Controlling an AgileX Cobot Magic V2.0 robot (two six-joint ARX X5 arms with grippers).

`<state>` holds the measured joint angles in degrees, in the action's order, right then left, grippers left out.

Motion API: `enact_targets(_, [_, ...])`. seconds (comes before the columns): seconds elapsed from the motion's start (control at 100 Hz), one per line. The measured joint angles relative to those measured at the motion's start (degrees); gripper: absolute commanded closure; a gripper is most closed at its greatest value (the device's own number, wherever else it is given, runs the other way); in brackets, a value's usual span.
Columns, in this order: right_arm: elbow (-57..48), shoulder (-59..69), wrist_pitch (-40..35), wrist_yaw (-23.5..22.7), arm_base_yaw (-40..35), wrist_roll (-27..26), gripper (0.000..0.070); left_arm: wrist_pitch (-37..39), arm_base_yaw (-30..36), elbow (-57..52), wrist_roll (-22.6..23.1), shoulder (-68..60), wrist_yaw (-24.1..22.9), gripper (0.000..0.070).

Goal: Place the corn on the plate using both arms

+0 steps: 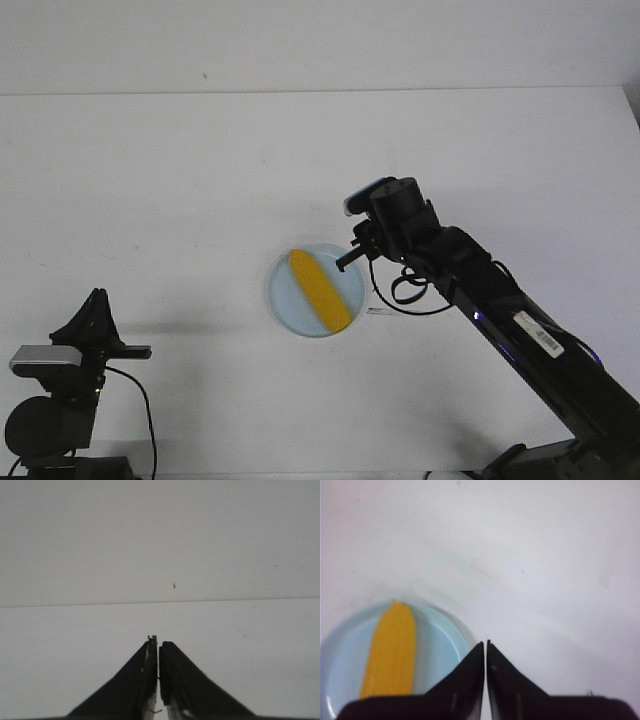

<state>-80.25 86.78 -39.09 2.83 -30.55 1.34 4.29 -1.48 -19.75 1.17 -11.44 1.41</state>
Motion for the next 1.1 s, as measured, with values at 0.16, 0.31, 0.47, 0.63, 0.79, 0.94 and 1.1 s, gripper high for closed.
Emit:
enact_targets(0.16, [12.72, -7.5, 5.81, 0.02, 2.71, 0.11, 0.0691, 0.0, 0.0, 0.0, 0.0, 0.0, 0.0, 0.0699])
enact_targets(0.31, [24.02, -15.89, 11.3, 0.02, 6.75, -0.42, 0.0691, 0.0, 0.0, 0.0, 0.0, 0.0, 0.0, 0.0699])
enact_targets(0.47, [34.05, -24.72, 18.12, 0.04, 12.26, -3.37, 0.0691, 0.0, 0.0, 0.0, 0.0, 0.0, 0.0, 0.0699])
enact_targets(0.63, [41.55, -34.1, 22.03, 0.44, 19.17, -6.47, 0.0691, 0.0, 0.0, 0.0, 0.0, 0.0, 0.0, 0.0699])
enact_targets(0.79, [47.8, -44.22, 22.25, 2.56, 25.92, -7.19, 0.0691, 0.0, 0.0, 0.0, 0.0, 0.0, 0.0, 0.0699])
enact_targets(0.94, [53.02, -52.76, 23.08, 3.5, 31.74, -6.25, 0.0691, 0.0, 0.0, 0.0, 0.0, 0.0, 0.0, 0.0699])
enact_targets(1.1, [57.68, -60.89, 32.26, 3.28, 34.47, -4.66, 0.0691, 0.0, 0.0, 0.0, 0.0, 0.0, 0.0, 0.0699])
